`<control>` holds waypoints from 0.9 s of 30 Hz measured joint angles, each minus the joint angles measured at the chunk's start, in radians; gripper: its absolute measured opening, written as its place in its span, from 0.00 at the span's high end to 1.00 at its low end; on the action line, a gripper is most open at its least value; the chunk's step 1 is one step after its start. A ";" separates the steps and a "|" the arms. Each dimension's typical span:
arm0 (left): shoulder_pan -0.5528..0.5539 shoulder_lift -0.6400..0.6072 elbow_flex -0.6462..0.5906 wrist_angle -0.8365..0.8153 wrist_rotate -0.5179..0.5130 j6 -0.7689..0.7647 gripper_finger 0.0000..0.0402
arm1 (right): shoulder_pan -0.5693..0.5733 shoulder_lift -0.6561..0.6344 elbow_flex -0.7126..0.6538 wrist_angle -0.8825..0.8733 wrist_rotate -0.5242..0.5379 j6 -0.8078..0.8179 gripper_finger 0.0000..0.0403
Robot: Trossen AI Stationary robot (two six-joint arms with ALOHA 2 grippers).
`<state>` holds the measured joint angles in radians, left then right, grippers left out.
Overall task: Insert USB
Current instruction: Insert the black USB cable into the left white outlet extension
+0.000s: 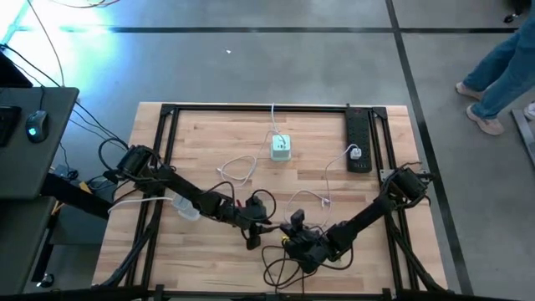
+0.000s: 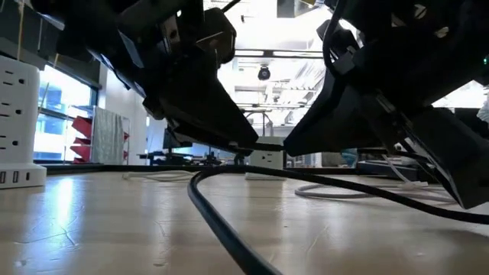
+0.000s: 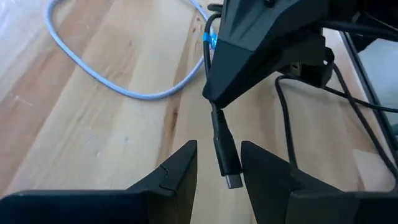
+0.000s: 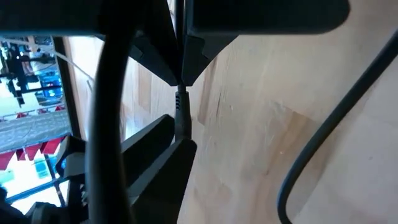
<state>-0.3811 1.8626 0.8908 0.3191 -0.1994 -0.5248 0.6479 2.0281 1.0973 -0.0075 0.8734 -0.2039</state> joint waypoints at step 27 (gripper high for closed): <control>-0.001 0.000 -0.055 0.058 0.015 0.065 0.76 | -0.172 -0.007 0.001 0.030 -0.529 0.403 0.91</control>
<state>-0.3820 1.8626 0.8360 0.3775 -0.1848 -0.4603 0.4760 2.0212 1.0985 0.0227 0.3441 0.1986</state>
